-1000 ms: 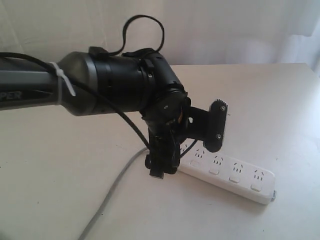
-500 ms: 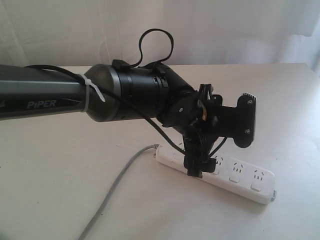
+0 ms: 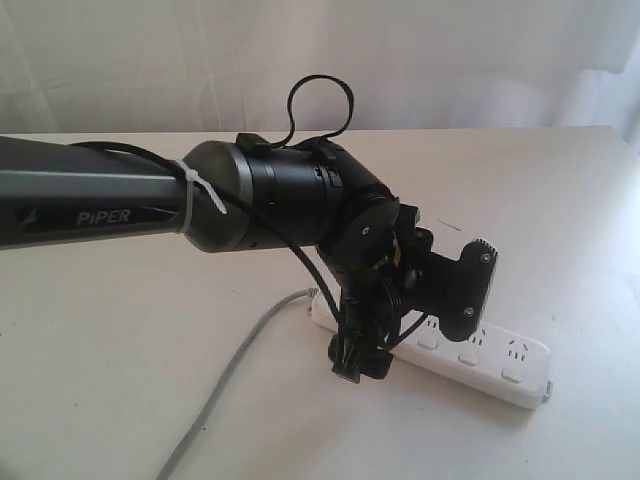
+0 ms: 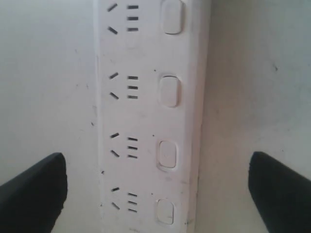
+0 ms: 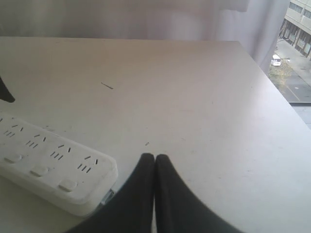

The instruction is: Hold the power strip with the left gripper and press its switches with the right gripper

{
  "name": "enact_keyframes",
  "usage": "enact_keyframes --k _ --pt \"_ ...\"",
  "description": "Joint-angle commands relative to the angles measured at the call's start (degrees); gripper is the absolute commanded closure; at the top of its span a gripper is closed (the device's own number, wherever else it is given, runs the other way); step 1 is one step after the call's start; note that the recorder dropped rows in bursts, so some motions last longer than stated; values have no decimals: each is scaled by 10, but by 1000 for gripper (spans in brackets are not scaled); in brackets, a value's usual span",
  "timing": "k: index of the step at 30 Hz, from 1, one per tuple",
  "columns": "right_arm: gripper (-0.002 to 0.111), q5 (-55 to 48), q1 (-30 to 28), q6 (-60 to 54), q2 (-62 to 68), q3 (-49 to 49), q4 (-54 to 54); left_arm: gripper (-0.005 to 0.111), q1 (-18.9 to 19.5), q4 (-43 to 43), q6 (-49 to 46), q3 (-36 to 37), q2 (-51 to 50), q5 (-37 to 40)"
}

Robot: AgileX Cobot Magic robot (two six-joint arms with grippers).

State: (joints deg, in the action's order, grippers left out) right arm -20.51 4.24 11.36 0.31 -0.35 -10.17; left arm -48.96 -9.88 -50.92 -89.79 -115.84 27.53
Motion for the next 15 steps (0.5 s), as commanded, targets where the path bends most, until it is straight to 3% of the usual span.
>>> enact_keyframes --k 1,15 --pt "108 5 -3 0 -3 4 -1 1 -4 9 -1 -1 2 22" --pt "108 3 -3 0 -3 4 -1 1 -4 30 21 -1 2 4"
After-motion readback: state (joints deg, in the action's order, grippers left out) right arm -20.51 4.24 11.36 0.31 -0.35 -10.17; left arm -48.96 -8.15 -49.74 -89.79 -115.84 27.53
